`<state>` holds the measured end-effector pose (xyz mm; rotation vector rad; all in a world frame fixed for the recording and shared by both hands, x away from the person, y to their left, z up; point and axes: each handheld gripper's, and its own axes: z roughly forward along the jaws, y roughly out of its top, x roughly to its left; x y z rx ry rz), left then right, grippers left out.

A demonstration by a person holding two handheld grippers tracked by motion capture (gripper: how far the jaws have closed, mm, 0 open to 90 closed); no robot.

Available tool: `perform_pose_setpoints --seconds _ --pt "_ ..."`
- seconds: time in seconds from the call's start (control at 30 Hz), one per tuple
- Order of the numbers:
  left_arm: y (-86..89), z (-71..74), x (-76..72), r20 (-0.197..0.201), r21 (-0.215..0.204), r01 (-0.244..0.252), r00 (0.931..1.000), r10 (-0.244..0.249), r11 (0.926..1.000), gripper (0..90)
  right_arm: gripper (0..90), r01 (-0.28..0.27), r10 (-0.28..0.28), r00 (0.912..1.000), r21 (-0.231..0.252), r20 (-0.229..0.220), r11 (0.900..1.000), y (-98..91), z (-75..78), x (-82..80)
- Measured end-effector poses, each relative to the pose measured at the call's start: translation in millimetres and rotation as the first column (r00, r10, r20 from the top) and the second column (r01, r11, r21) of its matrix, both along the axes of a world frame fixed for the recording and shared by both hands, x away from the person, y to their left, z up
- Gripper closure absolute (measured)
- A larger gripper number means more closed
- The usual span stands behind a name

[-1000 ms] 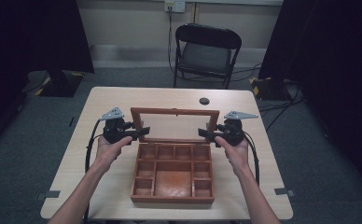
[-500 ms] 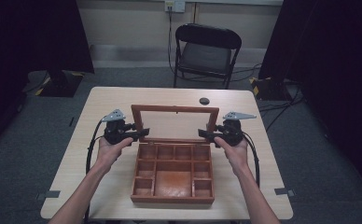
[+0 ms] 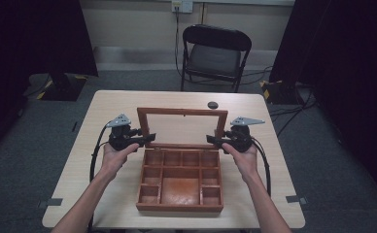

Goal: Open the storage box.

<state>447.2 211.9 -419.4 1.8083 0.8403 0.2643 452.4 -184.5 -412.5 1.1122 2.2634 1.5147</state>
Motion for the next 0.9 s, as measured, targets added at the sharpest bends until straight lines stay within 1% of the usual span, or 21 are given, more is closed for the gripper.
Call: perform_pose_setpoints --seconds 0.17,0.23,0.27,0.37,0.43,0.47,0.57,0.6,0.77,0.8,0.9 --pt "0.3 -0.7 0.4 0.001 0.003 0.001 1.0 -0.001 1.0 54.5 47.8 -0.001 0.001 0.9999 0.0 -0.016 1.0 -0.6 -3.0 1.4" --pt "0.4 -0.7 0.1 0.0 0.012 -0.002 1.0 0.002 0.9999 54.4 47.4 0.0 0.0 0.9998 0.001 -0.019 1.0 -0.7 -6.1 1.8" --pt "0.2 -0.9 0.1 -0.004 0.009 -0.005 1.0 0.005 0.9999 54.4 47.0 0.001 -0.002 0.9994 -0.01 -0.034 0.9999 -0.8 -10.7 2.5" --pt "0.1 -1.6 0.6 -0.004 0.014 -0.007 1.0 0.007 0.9999 54.5 47.5 0.0 0.0 0.999 -0.015 -0.044 0.9999 -1.2 -15.0 3.8" --pt "-0.1 -2.5 0.9 -0.004 0.006 -0.008 1.0 0.008 0.9999 54.9 47.8 0.0 -0.001 0.999 -0.017 -0.045 0.9998 -1.1 -15.8 3.9" --pt "0.0 -4.4 1.6 -0.013 0.023 -0.014 0.9998 0.014 0.9996 55.1 48.3 -0.001 0.0 0.9991 -0.021 -0.044 0.9998 -0.2 -17.5 4.0" --pt "0.0 -7.4 2.3 -0.023 0.034 -0.014 0.9996 0.015 0.9993 55.6 48.7 0.003 -0.004 0.999 -0.027 -0.045 0.9996 0.7 -19.5 4.4" --pt "-1.0 -9.7 2.4 -0.028 0.043 -0.023 0.9993 0.024 0.9988 55.4 49.0 0.007 -0.008 0.9987 -0.028 -0.051 0.9996 1.0 -21.4 5.1" --pt "-1.5 -13.4 4.1 -0.039 0.045 -0.019 0.999 0.021 0.9988 55.1 49.5 0.01 -0.011 0.9987 -0.03 -0.05 0.9995 1.1 -23.1 5.9" --pt "-2.1 -16.0 4.8 -0.046 0.055 -0.018 0.9987 0.021 0.9983 55.1 49.6 0.013 -0.015 0.9988 -0.032 -0.046 0.9994 1.2 -23.6 6.5" --pt "-2.8 -18.7 5.4 -0.051 0.065 -0.018 0.9984 0.022 0.9977 55.0 49.7 0.017 -0.018 0.9987 -0.033 -0.048 0.9993 1.4 -23.8 6.8"
